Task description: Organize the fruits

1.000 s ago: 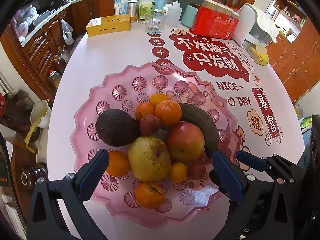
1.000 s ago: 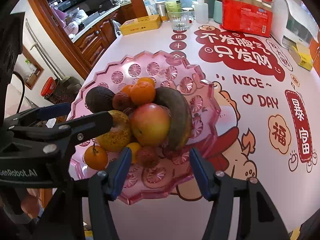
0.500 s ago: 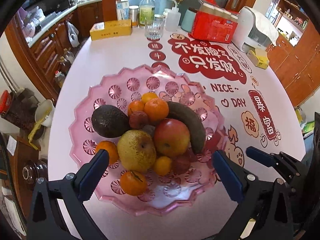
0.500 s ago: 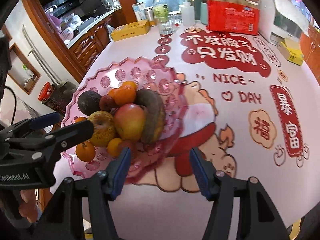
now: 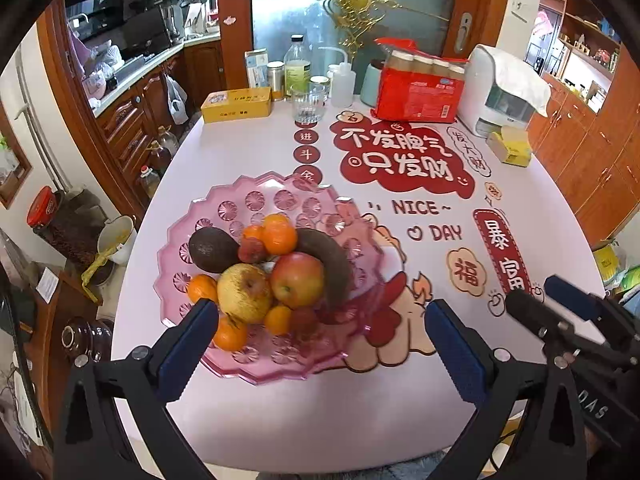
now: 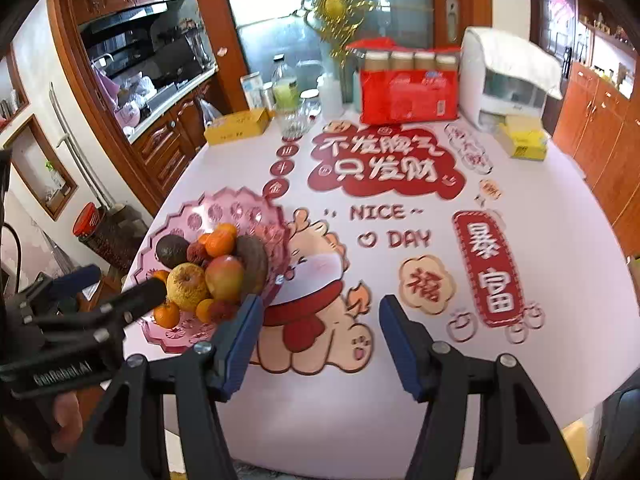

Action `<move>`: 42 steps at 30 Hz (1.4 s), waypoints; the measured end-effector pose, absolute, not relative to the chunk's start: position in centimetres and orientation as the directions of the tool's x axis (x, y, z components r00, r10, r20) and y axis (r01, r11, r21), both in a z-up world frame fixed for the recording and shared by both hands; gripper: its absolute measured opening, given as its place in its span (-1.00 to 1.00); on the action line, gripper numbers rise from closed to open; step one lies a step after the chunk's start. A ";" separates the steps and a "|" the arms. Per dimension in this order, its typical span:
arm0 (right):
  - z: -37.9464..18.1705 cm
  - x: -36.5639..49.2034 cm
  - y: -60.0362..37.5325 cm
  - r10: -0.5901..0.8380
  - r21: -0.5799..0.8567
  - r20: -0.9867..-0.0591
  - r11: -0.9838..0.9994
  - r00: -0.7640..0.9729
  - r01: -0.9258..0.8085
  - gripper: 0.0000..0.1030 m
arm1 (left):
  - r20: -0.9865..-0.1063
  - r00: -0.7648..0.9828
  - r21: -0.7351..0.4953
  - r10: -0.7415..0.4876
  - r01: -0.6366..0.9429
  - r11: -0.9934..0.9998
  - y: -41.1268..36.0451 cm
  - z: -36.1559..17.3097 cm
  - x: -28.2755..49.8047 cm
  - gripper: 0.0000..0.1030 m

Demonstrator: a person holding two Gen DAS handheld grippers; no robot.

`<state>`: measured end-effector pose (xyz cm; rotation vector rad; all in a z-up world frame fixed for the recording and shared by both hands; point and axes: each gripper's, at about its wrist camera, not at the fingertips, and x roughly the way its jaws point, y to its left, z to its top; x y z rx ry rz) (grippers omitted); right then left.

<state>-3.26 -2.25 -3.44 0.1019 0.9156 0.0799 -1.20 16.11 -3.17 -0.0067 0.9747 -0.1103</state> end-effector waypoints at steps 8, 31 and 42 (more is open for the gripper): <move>-1.6 -4.8 -4.6 0.114 0.104 -0.750 0.993 0.652 -0.053 0.29 | -0.802 0.594 -0.031 -0.060 0.059 0.998 13.3 -1.6 -3.3 0.99; -2.1 -4.9 -6.8 0.154 0.124 -0.756 0.988 0.637 -0.092 0.29 | -0.808 0.588 -0.026 -0.031 0.017 1.000 11.5 -1.8 -3.8 0.99; -2.1 -4.8 -7.0 0.157 0.127 -0.756 0.988 0.636 -0.093 0.29 | -0.810 0.586 -0.025 -0.029 0.015 1.000 11.2 -1.8 -3.7 0.99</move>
